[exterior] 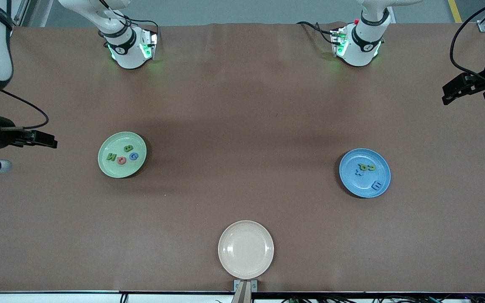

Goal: Sort upper and lower case letters into plates

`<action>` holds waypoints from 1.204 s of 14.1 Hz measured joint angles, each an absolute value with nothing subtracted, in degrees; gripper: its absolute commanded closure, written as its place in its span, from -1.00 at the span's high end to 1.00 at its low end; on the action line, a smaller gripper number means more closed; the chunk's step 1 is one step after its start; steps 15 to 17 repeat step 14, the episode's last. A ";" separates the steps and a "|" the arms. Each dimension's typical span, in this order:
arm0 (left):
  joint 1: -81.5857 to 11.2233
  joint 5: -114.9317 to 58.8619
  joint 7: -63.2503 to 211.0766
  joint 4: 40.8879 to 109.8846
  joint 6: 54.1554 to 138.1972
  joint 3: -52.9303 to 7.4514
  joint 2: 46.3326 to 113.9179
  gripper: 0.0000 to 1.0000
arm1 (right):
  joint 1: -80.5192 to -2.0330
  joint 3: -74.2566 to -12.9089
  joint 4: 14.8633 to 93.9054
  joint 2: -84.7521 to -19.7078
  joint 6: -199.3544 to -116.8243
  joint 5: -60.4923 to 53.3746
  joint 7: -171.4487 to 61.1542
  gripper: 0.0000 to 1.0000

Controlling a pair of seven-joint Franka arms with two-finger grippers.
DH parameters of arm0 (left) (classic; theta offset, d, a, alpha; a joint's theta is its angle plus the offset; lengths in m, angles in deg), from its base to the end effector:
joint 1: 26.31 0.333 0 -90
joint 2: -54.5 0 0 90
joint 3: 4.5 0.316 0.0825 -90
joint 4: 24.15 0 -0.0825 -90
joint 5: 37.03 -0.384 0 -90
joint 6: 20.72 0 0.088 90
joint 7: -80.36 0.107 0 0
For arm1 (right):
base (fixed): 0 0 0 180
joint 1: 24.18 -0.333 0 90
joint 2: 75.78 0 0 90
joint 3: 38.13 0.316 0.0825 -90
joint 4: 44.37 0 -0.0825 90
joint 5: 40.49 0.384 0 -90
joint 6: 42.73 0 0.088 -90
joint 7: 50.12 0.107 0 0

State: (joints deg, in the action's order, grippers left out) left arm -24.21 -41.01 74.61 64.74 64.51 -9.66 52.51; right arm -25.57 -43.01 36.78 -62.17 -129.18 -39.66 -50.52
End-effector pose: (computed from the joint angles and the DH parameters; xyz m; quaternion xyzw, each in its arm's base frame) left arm 0.5349 -0.0216 0.6455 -0.9989 -0.0259 0.0118 0.0372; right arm 0.6148 -0.0300 0.5529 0.9970 -0.0265 -0.0721 0.0004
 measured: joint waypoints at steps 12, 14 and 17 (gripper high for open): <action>-24.72 -39.40 74.65 64.78 64.98 -12.43 52.52 1.00 | -24.37 -42.15 31.39 -62.16 -125.04 -39.55 -50.52 1.00; -24.70 -39.40 74.65 64.78 64.98 -12.40 52.52 1.00 | -24.37 -42.09 31.19 -62.16 -124.20 -39.55 -50.52 1.00; -24.70 -39.40 74.65 64.78 64.98 -12.40 52.52 1.00 | -24.37 -42.09 31.19 -62.16 -124.20 -39.55 -50.52 1.00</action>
